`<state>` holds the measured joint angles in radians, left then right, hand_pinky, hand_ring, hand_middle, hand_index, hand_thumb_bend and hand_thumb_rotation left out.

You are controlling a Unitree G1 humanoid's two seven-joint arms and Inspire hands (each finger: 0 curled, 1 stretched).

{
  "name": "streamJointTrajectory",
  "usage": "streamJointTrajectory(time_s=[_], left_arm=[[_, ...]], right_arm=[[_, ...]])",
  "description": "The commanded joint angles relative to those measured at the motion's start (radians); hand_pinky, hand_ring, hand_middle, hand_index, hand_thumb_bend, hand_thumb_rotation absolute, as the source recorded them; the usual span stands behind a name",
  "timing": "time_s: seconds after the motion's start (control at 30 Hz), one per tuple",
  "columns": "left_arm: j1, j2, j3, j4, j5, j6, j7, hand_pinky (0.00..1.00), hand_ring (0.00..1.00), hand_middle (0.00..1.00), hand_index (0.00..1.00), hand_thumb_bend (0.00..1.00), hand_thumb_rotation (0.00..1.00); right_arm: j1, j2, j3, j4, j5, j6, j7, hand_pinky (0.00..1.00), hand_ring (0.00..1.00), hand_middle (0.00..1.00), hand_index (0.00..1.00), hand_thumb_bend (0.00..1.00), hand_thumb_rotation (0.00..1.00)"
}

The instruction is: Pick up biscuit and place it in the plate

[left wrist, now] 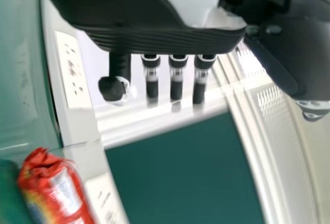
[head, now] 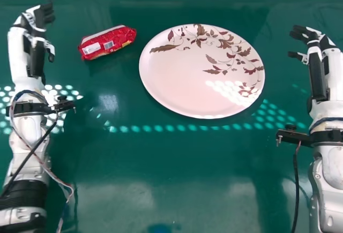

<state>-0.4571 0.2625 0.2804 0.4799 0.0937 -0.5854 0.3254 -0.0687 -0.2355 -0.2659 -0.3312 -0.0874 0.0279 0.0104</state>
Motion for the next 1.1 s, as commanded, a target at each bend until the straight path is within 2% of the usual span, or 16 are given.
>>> streamJointTrajectory(time_s=[0.0,0.23,0.27,0.3,0.33,0.4,0.53,0.67,0.7,0.73,0.77,0.8,0.83,0.87,0.93,1.07], left_arm=[[-0.010,-0.010,0.013,0.005,0.025,-0.003,0.052,0.00,0.00,0.01,0.47,0.50,0.10],[-0.006,-0.001,0.001,0.008,0.042,-0.001,0.085,0.00,0.00,0.00,0.47,0.49,0.09],[-0.006,0.001,0.001,0.011,0.043,-0.005,0.086,0.00,0.00,0.00,0.24,0.55,0.50],[-0.004,0.001,0.002,0.009,0.046,-0.002,0.088,0.00,0.00,0.00,0.12,0.57,0.71],[-0.003,0.000,0.002,0.008,0.046,-0.001,0.087,0.00,0.00,0.00,0.06,0.57,0.83],[-0.002,0.003,0.001,0.009,0.052,-0.004,0.086,0.00,0.00,0.00,0.01,0.55,0.94],[-0.006,0.003,0.002,0.024,0.053,-0.031,0.091,0.00,0.00,0.00,0.00,0.58,0.98],[-0.022,-0.009,0.007,0.044,-0.004,-0.080,0.058,0.00,0.00,0.00,0.01,0.67,0.91],[-0.023,0.001,0.001,0.051,-0.006,-0.092,0.041,0.00,0.00,0.03,0.18,0.60,0.62],[-0.019,0.018,-0.010,0.051,0.006,-0.089,0.023,0.01,0.05,0.24,0.34,0.56,0.32],[-0.007,0.047,-0.027,0.038,0.046,-0.061,0.006,0.01,0.10,0.36,0.40,0.53,0.16],[0.003,0.079,-0.044,0.029,0.088,-0.039,-0.011,0.01,0.09,0.35,0.29,0.70,0.45],[0.011,0.105,-0.058,0.019,0.117,-0.014,-0.031,0.00,0.04,0.14,0.12,0.88,0.75],[0.014,0.131,-0.072,0.013,0.141,0.000,-0.052,0.00,0.02,0.07,0.06,0.94,0.83],[0.015,0.175,-0.102,-0.002,0.187,0.019,-0.091,0.00,0.00,0.02,0.02,0.99,0.91],[0.010,0.219,-0.148,-0.048,0.256,0.097,-0.138,0.00,0.00,0.00,0.00,1.00,0.92]], right_arm=[[0.010,-0.001,-0.003,-0.011,0.010,0.006,-0.002,0.71,0.78,0.80,0.79,0.42,0.18],[0.008,-0.002,-0.004,-0.011,0.002,0.013,-0.007,0.71,0.78,0.79,0.79,0.42,0.19],[0.007,-0.002,-0.004,-0.011,0.003,0.012,-0.007,0.70,0.78,0.79,0.78,0.42,0.19],[0.007,-0.002,-0.004,-0.010,0.002,0.011,-0.007,0.70,0.78,0.79,0.78,0.43,0.19],[0.007,-0.004,-0.004,-0.010,0.000,0.010,-0.007,0.70,0.78,0.79,0.78,0.43,0.19],[0.006,-0.004,-0.003,-0.012,-0.003,0.014,-0.008,0.69,0.77,0.79,0.78,0.43,0.19],[0.006,-0.004,-0.006,-0.009,0.007,0.008,-0.004,0.70,0.77,0.79,0.78,0.42,0.17],[0.005,0.000,-0.009,-0.009,0.016,0.010,-0.004,0.71,0.78,0.79,0.78,0.43,0.16],[0.005,0.000,-0.010,-0.009,0.018,0.009,-0.004,0.71,0.78,0.79,0.78,0.43,0.16],[0.006,0.000,-0.011,-0.012,0.019,0.013,-0.004,0.71,0.78,0.79,0.78,0.43,0.16],[0.007,0.001,-0.012,-0.016,0.022,0.021,-0.003,0.71,0.78,0.79,0.78,0.43,0.16],[0.008,0.001,-0.012,-0.019,0.026,0.024,-0.001,0.72,0.78,0.79,0.79,0.43,0.16],[0.008,0.000,-0.013,-0.022,0.028,0.027,0.001,0.72,0.79,0.80,0.80,0.42,0.16],[0.009,-0.001,-0.013,-0.026,0.030,0.029,0.002,0.72,0.79,0.80,0.80,0.42,0.16],[0.011,-0.003,-0.014,-0.033,0.034,0.033,0.005,0.72,0.79,0.80,0.80,0.42,0.17],[0.021,-0.006,-0.014,-0.064,0.044,0.055,0.011,0.74,0.81,0.82,0.82,0.42,0.20]])
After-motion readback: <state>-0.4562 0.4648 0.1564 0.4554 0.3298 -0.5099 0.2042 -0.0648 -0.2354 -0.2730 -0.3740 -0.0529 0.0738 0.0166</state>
